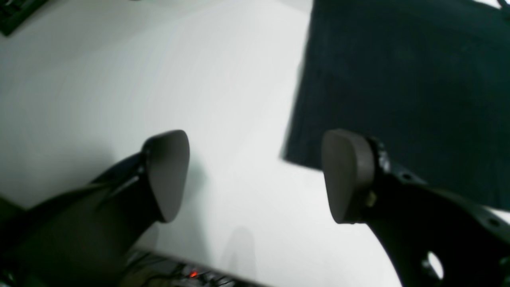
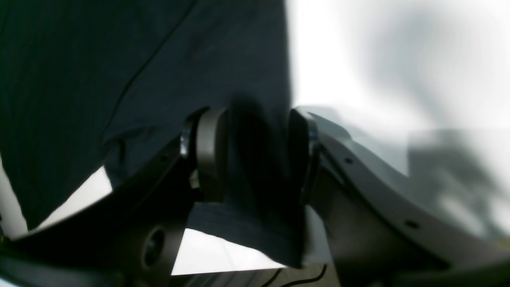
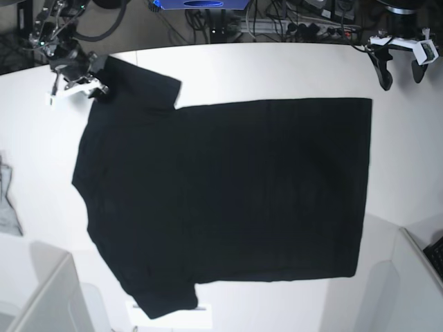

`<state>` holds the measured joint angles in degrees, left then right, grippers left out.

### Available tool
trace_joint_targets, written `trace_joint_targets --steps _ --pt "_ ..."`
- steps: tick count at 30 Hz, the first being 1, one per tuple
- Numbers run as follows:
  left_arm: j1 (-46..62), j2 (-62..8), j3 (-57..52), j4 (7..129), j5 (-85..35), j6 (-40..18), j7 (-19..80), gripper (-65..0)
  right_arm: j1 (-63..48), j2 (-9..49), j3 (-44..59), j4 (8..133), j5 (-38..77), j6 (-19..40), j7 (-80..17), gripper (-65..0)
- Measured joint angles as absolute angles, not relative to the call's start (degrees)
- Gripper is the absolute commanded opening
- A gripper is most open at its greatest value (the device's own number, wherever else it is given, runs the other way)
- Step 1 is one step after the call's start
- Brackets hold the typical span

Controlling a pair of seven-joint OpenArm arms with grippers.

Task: Fold the T-shirt properly
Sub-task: 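Move both grippers down to the shirt's shoulder corners and grasp them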

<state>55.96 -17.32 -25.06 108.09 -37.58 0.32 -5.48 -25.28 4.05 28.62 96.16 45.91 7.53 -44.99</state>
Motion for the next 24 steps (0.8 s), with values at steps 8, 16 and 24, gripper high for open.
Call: trace_joint_targets --steps 8,16,24 --pt "47.18 -17.3 -25.69 105.12 -48.95 -5.28 13.43 -14.8 -25.45 4.1 26.74 94.37 47.64 8.25 -43.0 -41.4" --pt "39.94 -17.08 -25.71 98.61 -49.95 -6.11 19.11 -14.8 -25.63 4.08 26.83 93.89 46.98 8.62 -43.31 -65.0" --pt "33.74 -16.75 -25.67 92.97 -49.95 -6.11 24.34 -14.8 -25.61 4.51 26.76 92.77 47.9 8.64 -43.51 -65.0"
